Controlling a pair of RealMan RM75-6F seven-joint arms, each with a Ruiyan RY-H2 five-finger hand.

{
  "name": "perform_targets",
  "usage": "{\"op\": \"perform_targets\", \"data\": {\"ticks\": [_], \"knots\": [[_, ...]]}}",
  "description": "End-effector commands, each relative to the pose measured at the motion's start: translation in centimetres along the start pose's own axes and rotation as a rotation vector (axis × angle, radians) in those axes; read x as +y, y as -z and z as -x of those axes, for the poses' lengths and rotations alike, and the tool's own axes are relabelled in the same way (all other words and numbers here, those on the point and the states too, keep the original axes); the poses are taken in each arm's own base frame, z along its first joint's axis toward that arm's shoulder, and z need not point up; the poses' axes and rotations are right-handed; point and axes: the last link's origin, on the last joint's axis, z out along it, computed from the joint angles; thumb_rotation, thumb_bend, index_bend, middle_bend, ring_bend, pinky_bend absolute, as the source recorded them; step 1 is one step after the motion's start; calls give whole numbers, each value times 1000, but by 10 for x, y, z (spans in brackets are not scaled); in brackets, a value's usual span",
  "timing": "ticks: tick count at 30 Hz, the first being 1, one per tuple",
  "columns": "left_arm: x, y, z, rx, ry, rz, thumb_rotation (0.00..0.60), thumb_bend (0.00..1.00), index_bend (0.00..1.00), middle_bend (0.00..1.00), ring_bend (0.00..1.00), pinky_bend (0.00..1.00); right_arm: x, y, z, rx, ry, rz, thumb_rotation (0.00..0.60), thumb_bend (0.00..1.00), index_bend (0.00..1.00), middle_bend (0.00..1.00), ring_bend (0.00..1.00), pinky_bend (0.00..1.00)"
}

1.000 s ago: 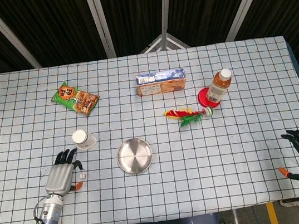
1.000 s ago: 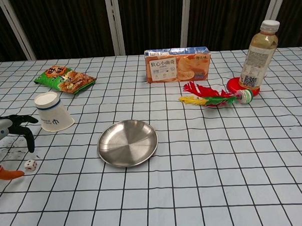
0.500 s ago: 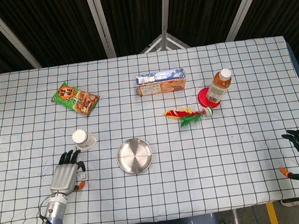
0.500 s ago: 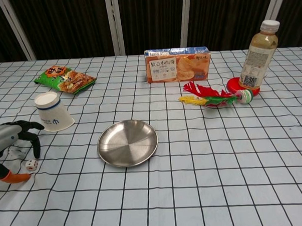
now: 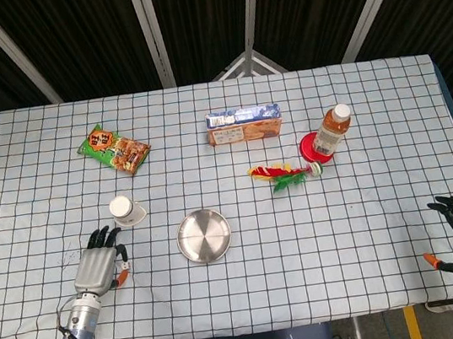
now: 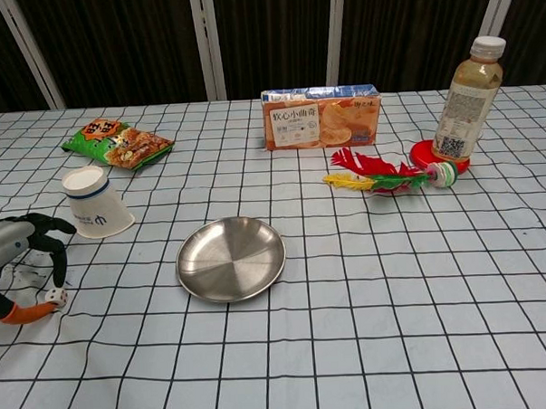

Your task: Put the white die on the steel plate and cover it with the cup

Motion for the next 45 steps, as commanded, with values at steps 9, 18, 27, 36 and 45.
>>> {"op": "perform_targets", "data": {"ticks": [9,18,27,36,45], "knots": [[-2,0,2,-20,-5,-16,600,415,505,86,0,0,1,0,1,-10,0,8,600,96,224,188,126,0],[3,-2,2,-15,3,5,600,437,515,99,0,0,2,0,0,-16,0,16,600,96,224,188,126,0],[1,1,-2,-1,30,13,600,521,573,151,0,0,3,1,0,-22,-2,18,600,96,223,188,127,0],[-2,1,-6,6,41,4,600,526,590,165,0,0,3,1,1,-31,0,28,600,95,224,188,126,0],[28,-1,-29,83,157,130,600,525,590,166,0,0,4,2,0,-29,-1,32,600,96,224,188,126,0]]}}
